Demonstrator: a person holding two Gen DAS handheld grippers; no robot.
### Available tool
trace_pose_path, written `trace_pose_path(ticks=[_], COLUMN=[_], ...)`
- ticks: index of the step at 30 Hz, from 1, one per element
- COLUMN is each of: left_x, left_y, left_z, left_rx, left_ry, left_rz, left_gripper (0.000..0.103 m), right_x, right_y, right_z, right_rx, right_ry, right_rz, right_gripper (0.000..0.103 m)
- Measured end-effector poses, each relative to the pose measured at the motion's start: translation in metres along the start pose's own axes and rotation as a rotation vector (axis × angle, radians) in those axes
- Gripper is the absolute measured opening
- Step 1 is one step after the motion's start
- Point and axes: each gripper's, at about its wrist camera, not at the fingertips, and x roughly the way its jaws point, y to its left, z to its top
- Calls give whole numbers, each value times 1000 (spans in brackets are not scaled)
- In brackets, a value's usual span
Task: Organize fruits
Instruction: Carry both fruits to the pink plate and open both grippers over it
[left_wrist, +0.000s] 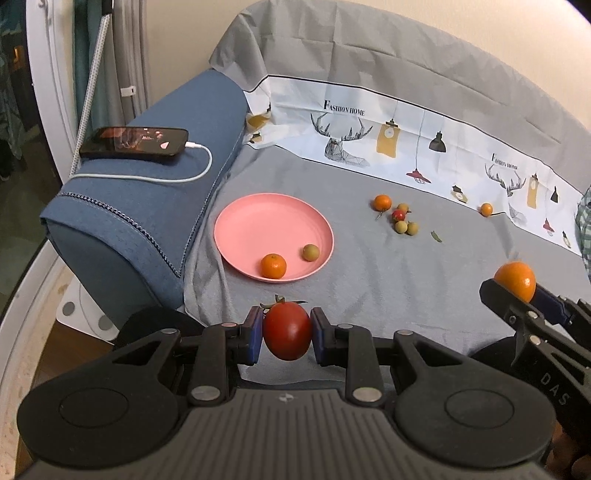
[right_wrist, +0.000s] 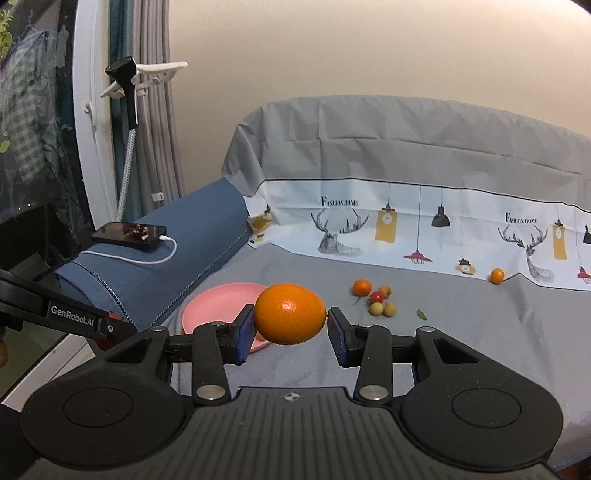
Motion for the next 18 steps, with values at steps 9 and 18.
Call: trace_pose_path(ticks=[9,18], left_x=[20,47], left_y=[13,27], left_z=[0,18], left_rx=[-36,-53], left_ry=[42,58], left_rz=[-8,10], left_gripper=[30,30], right_x=[18,48], right_y=[5,9], right_z=[-5,1], right_rx=[-22,-63], right_ry=[68,116], right_rz=[9,2], right_gripper=[43,43])
